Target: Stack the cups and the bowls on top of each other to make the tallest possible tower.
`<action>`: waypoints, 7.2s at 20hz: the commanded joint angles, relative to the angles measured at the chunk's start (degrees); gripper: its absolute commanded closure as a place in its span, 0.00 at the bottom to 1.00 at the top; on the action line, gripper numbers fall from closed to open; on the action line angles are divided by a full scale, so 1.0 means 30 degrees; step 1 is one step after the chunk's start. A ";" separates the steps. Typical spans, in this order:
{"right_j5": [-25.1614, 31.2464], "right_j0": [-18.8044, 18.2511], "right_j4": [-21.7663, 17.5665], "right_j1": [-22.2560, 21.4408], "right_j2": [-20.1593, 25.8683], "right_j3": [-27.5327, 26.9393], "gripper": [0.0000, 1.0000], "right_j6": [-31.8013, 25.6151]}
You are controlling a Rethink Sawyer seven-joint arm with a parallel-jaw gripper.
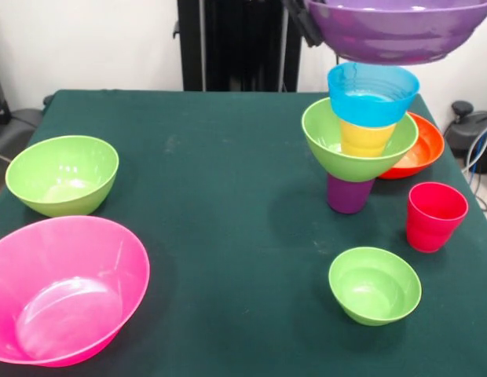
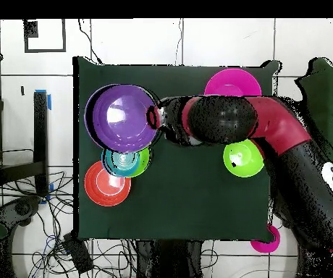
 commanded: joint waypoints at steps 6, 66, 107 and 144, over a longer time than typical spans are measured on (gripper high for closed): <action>0.2391 0.0724 -0.1246 -0.1302 -0.0645 0.3082 1.00 -0.1861; -0.0228 0.1045 -0.3126 0.1945 -0.1991 0.3170 1.00 -0.1417; -0.0972 0.1411 -0.3339 0.2178 -0.2193 0.3536 1.00 -0.0472; -0.0953 0.1559 -0.3172 0.2210 -0.2480 0.3365 0.00 -0.0512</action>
